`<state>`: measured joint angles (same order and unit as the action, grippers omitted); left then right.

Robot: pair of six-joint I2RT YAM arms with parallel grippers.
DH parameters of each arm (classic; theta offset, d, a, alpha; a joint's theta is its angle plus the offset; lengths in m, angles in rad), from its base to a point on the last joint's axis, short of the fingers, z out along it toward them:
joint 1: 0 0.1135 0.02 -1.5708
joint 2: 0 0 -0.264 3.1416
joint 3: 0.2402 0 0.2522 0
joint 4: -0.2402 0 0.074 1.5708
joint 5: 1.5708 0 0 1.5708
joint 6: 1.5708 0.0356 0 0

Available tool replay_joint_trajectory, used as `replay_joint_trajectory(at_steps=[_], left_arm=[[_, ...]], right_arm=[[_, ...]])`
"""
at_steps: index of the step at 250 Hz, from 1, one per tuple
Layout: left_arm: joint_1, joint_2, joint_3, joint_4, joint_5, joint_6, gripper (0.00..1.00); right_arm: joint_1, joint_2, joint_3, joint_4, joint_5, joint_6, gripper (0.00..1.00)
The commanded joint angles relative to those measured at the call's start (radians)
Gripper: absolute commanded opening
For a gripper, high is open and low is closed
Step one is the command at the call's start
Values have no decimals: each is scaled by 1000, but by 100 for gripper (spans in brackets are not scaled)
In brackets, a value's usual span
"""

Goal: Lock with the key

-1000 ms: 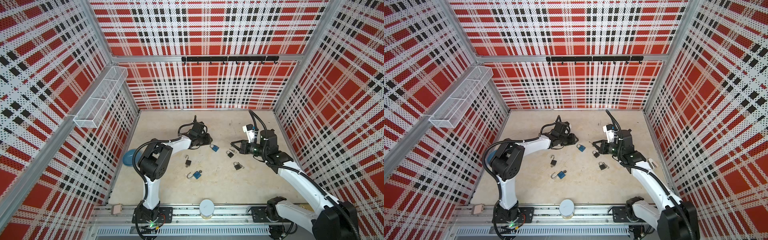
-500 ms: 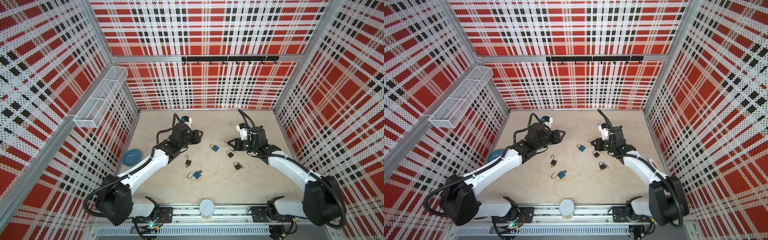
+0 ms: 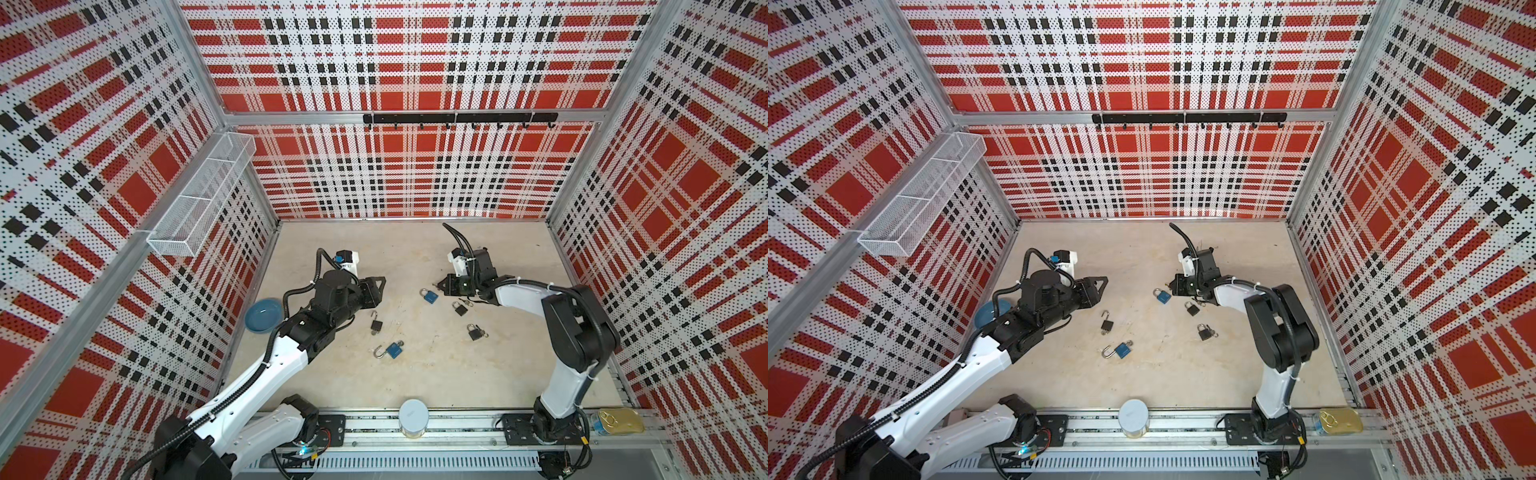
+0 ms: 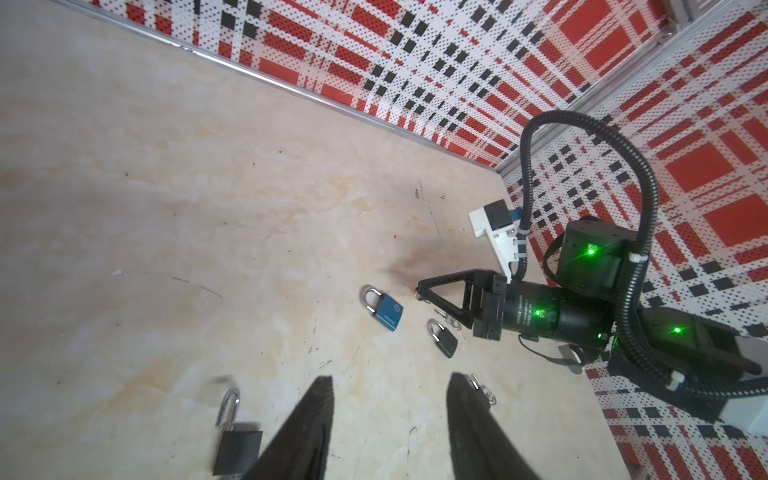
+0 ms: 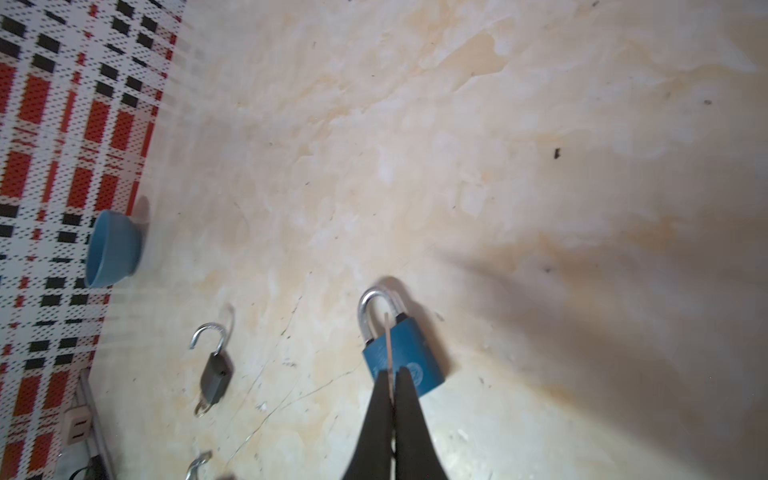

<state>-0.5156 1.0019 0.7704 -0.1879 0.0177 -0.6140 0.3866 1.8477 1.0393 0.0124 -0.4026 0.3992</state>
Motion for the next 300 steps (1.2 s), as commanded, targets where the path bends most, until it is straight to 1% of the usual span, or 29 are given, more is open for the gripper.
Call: replay_joint_trajectory(at_steps=[1, 56, 149, 200, 217, 242, 300], left_arm=[[30, -22, -21, -20, -7, -17, 48], [50, -20, -51, 6, 12, -31, 48], [61, -12, -58, 20, 30, -39, 48], [63, -16, -63, 21, 30, -42, 48], [64, -17, -66, 24, 30, -45, 47], [65, -17, -66, 24, 33, -44, 48], [67, -29, -66, 18, 33, -48, 47]], right_arm=[[9, 36, 33, 69, 27, -20, 0], [26, 78, 46, 65, 67, -34, 0], [32, 116, 62, 65, 74, -29, 0], [32, 116, 56, 61, 80, -36, 8], [33, 113, 53, 57, 89, -36, 13], [32, 105, 45, 58, 97, -37, 17], [39, 41, 33, 38, 114, -49, 20]])
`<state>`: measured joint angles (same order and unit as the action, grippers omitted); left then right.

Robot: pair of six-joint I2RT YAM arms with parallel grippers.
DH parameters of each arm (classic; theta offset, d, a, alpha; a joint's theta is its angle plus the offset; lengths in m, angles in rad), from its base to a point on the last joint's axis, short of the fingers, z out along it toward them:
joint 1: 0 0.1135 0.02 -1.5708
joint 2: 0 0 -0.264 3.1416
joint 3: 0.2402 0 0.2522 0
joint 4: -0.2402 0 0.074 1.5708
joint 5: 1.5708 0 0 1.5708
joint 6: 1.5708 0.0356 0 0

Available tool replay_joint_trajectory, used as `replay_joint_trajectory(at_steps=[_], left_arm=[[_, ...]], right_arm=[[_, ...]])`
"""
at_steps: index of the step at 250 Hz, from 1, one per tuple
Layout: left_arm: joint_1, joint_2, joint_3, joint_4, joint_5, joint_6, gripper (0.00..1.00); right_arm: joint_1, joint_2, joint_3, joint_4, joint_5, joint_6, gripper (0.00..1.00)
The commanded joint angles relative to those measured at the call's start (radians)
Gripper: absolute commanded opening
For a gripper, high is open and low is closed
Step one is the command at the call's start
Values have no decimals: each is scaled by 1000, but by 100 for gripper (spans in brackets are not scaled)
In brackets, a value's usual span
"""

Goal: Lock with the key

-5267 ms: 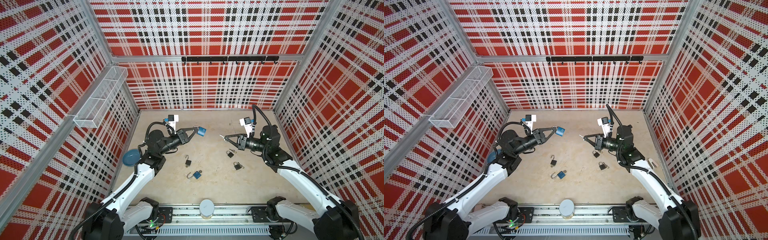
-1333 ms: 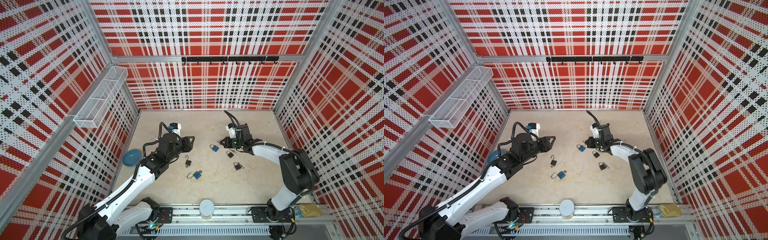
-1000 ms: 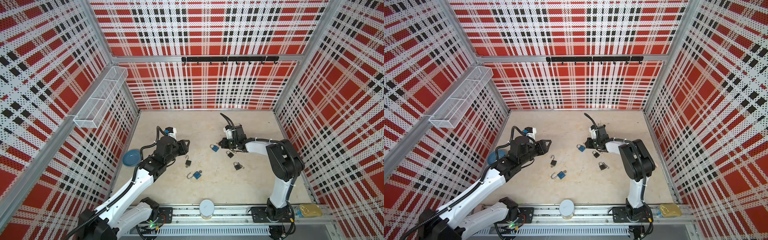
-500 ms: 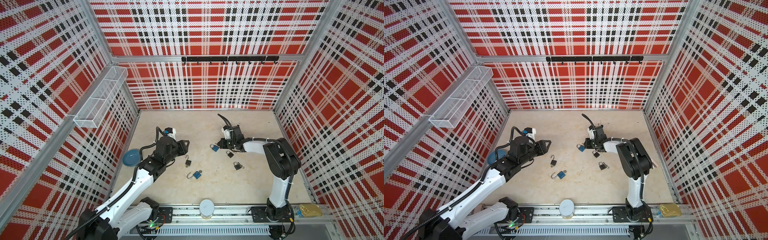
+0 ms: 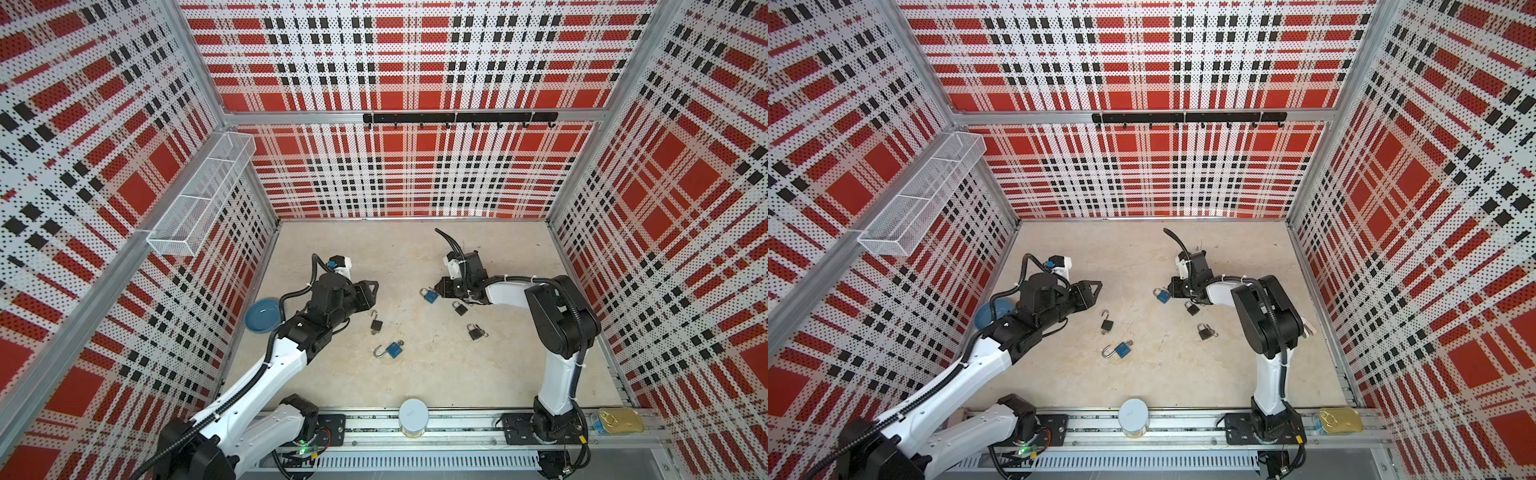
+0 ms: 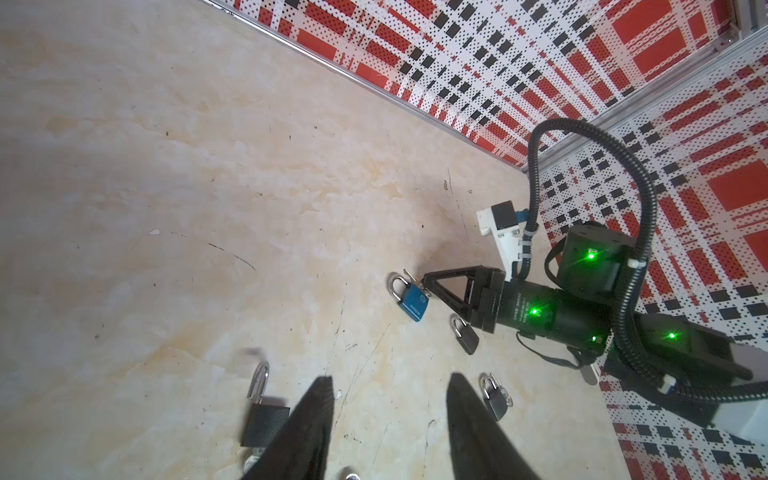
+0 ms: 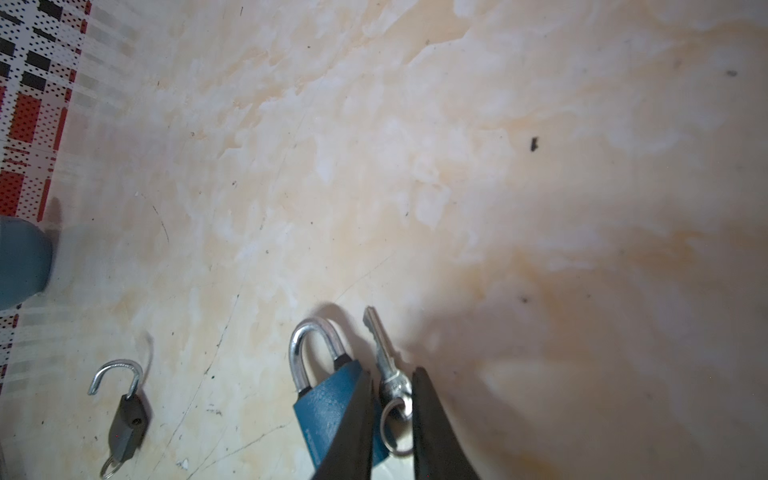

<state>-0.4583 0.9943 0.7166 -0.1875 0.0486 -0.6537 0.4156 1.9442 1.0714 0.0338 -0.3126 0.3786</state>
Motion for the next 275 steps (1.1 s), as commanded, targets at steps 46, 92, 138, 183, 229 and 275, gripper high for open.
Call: replay_joint_trajectory(at_steps=[46, 92, 138, 183, 229, 275], left_arm=[[15, -49, 1, -48, -16, 8, 48], [22, -113, 35, -237, -70, 37, 47], [40, -233, 43, -400, -109, 39, 48], [61, -318, 62, -501, -108, 37, 49], [66, -360, 57, -518, -107, 30, 49], [68, -353, 51, -511, -96, 29, 50]], right_arm=[[48, -172, -9, -69, 66, -92, 21], [149, -253, 25, -228, 78, -221, 23], [291, -241, 57, -325, 86, -313, 13], [385, -175, 75, -330, 58, -326, 11], [456, -108, 103, -318, 47, -308, 10], [473, -68, 93, -272, 18, -264, 9]])
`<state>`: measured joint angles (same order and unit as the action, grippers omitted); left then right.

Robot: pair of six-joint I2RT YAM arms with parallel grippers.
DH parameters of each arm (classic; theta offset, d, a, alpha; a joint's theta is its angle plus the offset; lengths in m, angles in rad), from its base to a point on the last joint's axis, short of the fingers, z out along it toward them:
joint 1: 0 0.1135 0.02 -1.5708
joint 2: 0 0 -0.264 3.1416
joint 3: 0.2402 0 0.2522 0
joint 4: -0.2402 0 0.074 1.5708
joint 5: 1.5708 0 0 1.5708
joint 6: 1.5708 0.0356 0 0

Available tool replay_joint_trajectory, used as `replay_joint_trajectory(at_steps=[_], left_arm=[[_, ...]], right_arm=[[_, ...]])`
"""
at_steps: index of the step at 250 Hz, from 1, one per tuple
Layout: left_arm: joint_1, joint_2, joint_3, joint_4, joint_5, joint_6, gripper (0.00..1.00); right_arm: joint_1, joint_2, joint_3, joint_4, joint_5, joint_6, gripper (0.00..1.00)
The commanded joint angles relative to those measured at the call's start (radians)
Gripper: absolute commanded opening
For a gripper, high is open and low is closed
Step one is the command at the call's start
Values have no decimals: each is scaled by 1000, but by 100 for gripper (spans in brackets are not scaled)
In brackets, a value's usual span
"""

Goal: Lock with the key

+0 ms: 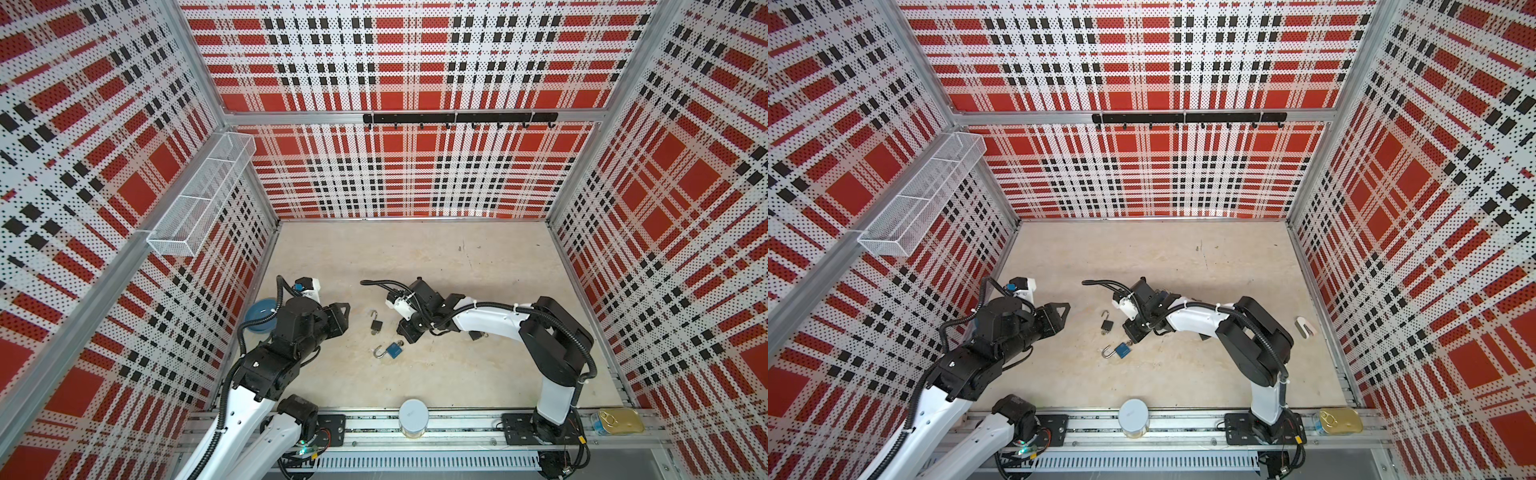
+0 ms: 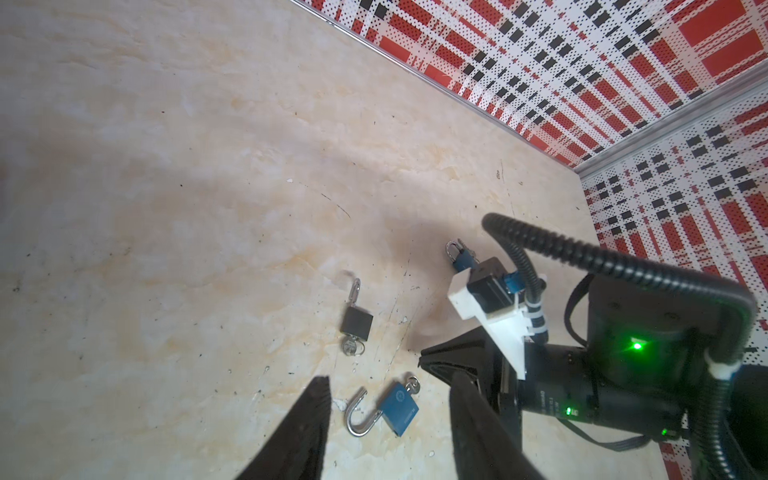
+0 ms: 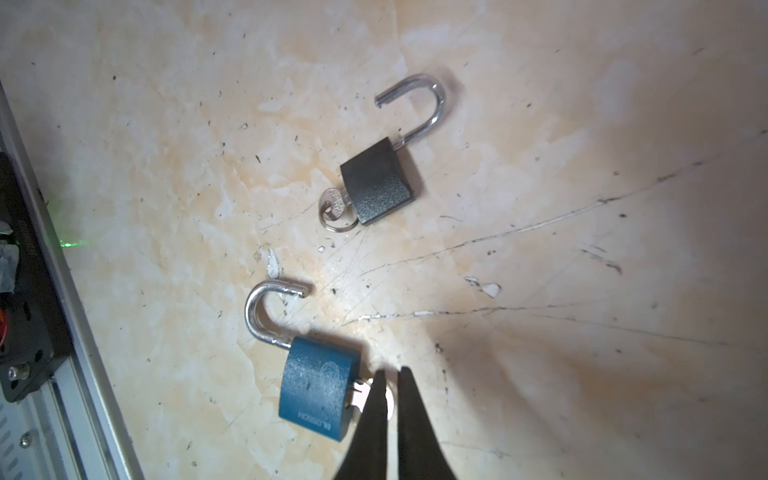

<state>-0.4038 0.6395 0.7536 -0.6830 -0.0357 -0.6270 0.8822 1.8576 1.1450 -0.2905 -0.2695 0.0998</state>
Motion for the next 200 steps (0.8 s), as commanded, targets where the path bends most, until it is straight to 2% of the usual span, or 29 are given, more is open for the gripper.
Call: replay_joint_trajectory(at_steps=[1, 89, 200], left_arm=[[13, 2, 15, -14, -11, 3, 50], [20, 9, -7, 12, 8, 3, 50], [33, 1, -13, 19, 21, -1, 50]], right_arm=[[7, 20, 19, 53, -24, 15, 10], [13, 62, -14, 99, -34, 66, 7], [36, -8, -108, 103, -11, 105, 7]])
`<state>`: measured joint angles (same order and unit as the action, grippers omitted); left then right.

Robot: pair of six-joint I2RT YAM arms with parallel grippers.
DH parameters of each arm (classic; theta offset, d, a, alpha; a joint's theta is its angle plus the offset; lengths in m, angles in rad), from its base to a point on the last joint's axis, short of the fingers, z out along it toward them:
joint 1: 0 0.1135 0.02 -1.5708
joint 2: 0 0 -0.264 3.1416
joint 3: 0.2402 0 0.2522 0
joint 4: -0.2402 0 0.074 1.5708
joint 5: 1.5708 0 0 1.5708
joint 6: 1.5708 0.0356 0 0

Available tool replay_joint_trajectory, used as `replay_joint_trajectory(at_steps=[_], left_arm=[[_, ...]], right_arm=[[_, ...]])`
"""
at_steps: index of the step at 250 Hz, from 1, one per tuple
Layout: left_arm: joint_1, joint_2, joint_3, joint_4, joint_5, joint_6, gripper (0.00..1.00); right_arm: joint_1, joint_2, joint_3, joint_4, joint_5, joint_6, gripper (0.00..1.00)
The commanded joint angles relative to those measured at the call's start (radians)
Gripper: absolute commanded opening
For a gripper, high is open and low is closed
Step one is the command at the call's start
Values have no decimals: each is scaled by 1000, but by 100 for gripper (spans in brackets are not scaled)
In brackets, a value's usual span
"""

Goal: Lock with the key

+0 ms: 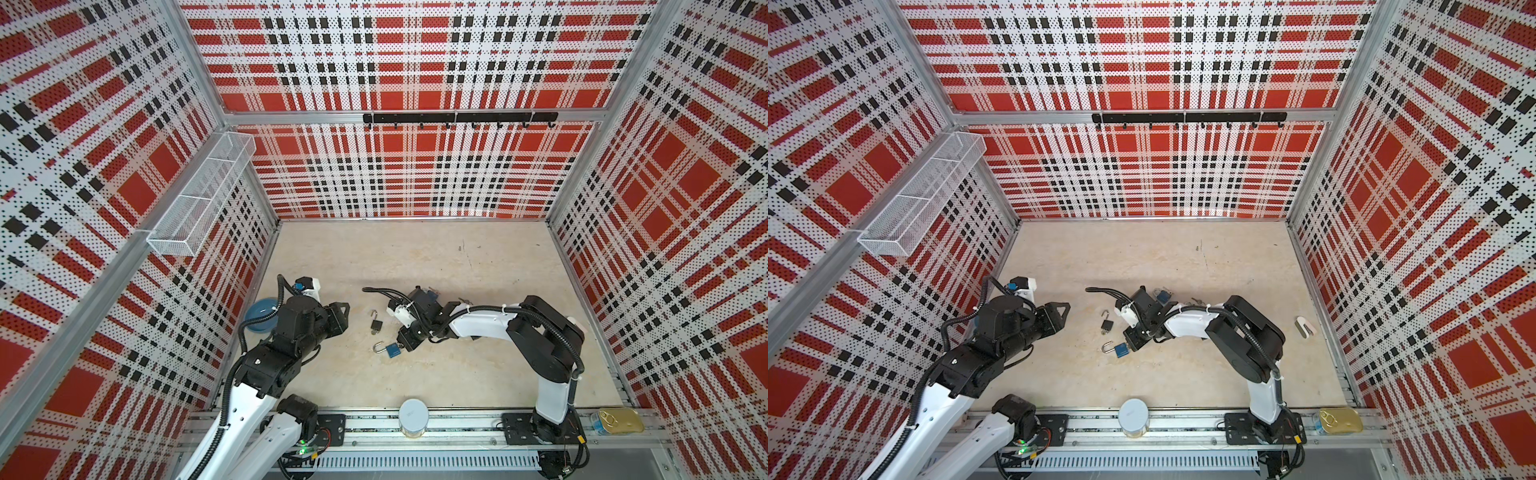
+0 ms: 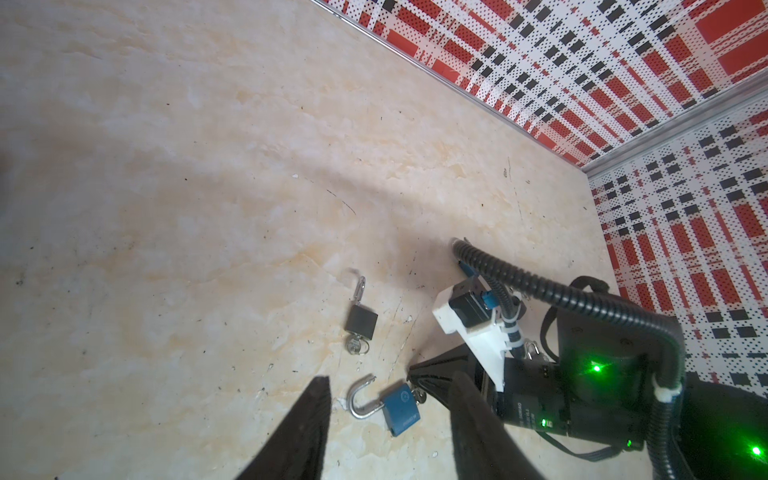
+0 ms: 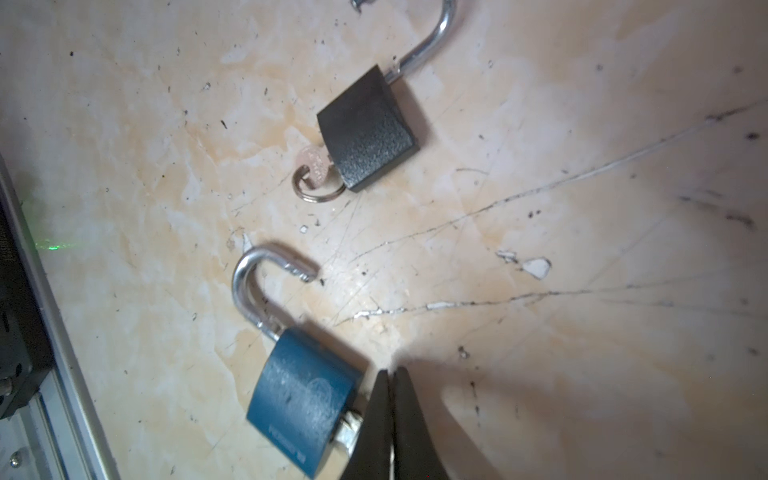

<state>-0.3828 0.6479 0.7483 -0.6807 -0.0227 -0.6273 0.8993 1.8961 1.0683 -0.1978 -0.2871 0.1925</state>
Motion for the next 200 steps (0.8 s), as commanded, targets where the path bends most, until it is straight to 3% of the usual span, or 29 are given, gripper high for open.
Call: replay_joint_trajectory(at_steps=[1, 65, 119, 200], left_arm=[[12, -8, -7, 17, 7, 0, 50], [16, -10, -10, 23, 15, -6, 50], [18, -18, -9, 23, 17, -9, 50], [24, -23, -2, 21, 15, -2, 50]], right_arm=[[19, -47, -31, 9, 7, 13, 7], [58, -101, -62, -12, 7, 41, 8], [94, -147, -58, -26, 77, 16, 34], [172, -70, 46, -95, 223, -46, 43]])
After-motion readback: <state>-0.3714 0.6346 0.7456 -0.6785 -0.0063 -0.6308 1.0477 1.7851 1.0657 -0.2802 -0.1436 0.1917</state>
